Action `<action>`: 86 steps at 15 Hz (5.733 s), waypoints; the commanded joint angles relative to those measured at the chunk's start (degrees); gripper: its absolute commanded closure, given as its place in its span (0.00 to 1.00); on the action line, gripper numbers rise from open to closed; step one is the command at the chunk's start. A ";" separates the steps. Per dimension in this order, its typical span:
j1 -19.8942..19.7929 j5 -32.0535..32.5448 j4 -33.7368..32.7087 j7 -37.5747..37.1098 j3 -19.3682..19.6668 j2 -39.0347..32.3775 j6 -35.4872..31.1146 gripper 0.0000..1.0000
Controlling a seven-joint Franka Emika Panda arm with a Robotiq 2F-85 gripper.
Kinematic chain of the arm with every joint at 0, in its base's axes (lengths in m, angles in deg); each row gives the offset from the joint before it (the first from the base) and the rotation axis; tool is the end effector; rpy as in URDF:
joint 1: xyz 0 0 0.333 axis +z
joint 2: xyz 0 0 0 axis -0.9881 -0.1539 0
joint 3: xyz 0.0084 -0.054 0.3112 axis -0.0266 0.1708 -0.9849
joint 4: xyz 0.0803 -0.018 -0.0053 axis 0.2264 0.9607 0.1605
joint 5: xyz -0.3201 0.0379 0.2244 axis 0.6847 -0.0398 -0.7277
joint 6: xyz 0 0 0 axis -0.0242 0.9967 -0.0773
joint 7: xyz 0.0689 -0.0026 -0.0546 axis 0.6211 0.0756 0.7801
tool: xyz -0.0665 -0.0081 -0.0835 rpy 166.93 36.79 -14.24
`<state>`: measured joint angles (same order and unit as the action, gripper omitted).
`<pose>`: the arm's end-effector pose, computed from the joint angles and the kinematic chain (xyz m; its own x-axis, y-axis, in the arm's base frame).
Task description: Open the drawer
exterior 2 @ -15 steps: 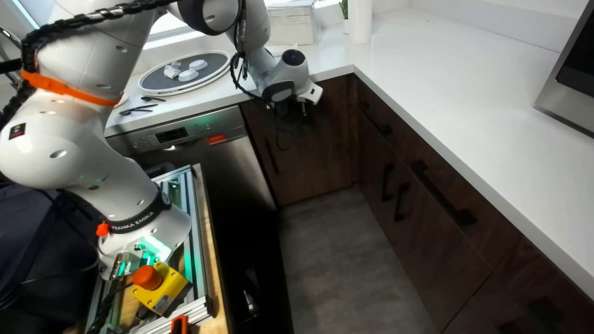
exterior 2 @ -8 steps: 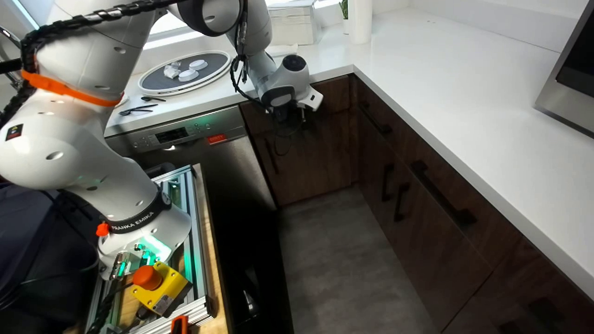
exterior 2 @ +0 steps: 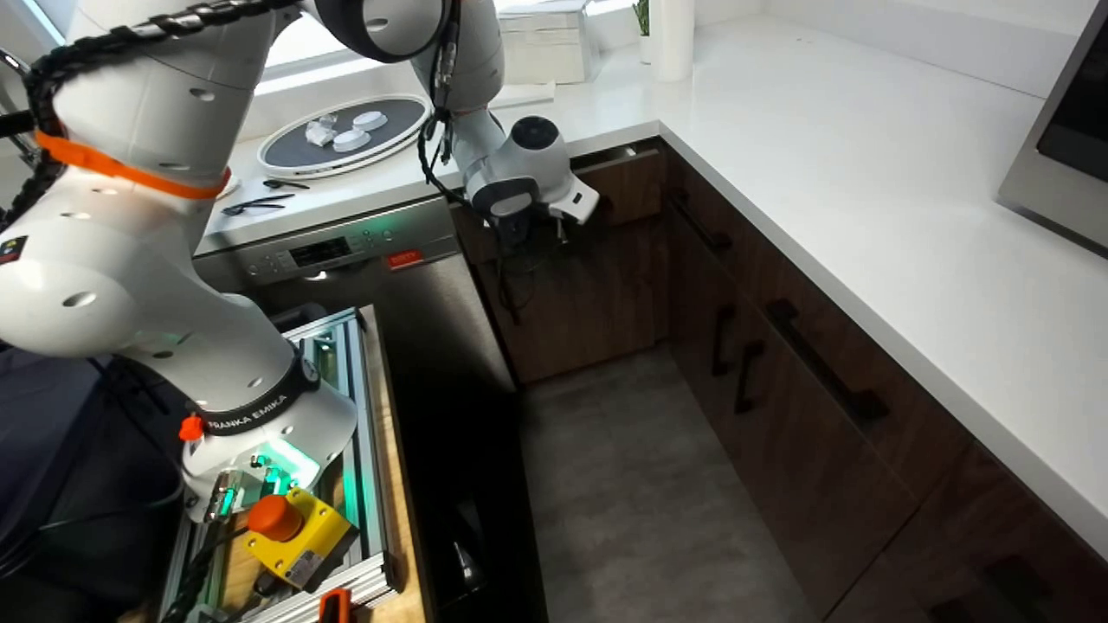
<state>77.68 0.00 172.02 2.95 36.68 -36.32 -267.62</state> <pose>0.4944 0.2424 0.0878 0.9714 -0.2142 0.1020 -0.1494 -0.8863 -0.4385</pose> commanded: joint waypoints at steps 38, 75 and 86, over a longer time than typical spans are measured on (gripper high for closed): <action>15.94 27.22 0.22 25.75 13.02 35.00 40.33 0.73; 11.83 25.29 -17.61 55.47 6.23 10.97 42.92 1.00; 18.09 30.46 -15.29 46.17 14.23 15.89 52.46 1.00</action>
<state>93.36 27.62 153.59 54.12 47.67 -23.48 -216.94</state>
